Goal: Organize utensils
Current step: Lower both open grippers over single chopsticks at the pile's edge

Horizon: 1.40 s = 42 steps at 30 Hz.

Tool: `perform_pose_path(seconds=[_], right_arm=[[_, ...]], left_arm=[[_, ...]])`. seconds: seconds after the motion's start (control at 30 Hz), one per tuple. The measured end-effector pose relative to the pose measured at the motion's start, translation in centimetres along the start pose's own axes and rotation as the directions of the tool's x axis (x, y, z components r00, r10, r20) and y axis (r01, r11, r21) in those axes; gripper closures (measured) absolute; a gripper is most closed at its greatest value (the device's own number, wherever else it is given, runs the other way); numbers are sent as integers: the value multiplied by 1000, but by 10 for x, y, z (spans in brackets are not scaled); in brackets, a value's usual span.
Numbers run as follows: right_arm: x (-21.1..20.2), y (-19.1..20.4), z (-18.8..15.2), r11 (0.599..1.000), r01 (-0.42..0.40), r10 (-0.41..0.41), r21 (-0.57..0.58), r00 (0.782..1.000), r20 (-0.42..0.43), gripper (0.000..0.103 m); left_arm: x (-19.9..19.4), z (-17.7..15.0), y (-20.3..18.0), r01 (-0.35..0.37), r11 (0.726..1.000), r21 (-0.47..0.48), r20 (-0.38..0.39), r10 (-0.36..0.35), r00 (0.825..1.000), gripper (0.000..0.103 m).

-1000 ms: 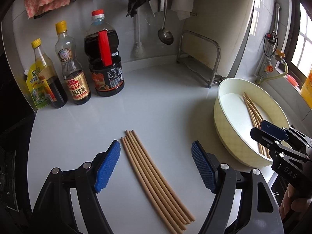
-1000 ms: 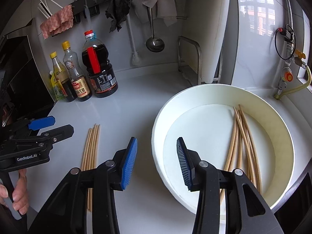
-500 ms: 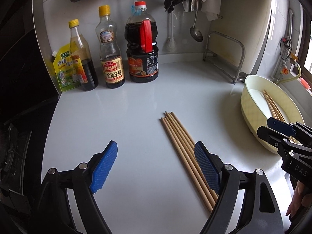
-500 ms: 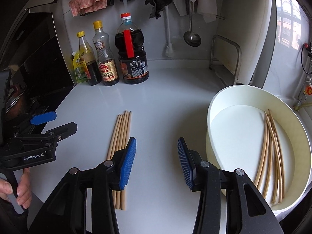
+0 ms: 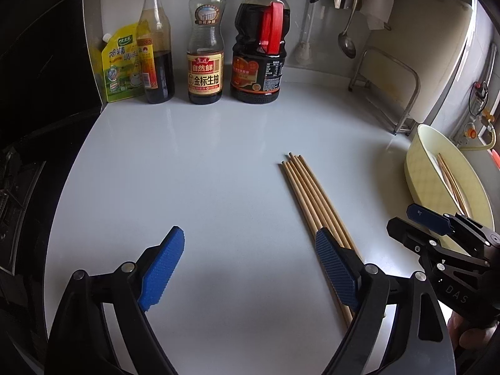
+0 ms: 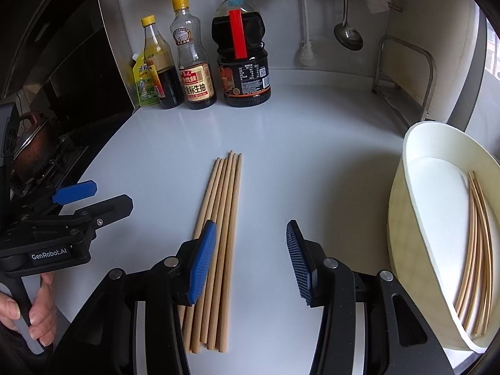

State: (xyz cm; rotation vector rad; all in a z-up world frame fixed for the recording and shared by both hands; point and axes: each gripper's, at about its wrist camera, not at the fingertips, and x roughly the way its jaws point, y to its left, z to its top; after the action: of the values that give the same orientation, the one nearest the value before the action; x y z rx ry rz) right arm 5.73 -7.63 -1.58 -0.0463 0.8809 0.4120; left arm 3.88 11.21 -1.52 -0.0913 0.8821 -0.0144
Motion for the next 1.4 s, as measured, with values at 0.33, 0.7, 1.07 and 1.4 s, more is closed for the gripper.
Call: perform_pose_path(seconds=[0.33,0.7,1.07,1.4], right_arm=[[28,5,-12,999,-1,-2,-48,999,-51,57],[34,1,-15,998,25,-28,-50,997,-66,57],[45,3,-19,996,50,-57,-72,994,-95,56],[49,-5,-19,995,78,-84,-65,992,-92,56]], left_arm=[[18,-13,6,-31,999,-15,-21,31,999,19],[19,-13,2,-1,1000,-20,-6,1,1000,14],[34,-11,-3,-12,999,-33,-36,11,999,14],[43,-11,-15,-22,1000,-12,-47,22,999,13]])
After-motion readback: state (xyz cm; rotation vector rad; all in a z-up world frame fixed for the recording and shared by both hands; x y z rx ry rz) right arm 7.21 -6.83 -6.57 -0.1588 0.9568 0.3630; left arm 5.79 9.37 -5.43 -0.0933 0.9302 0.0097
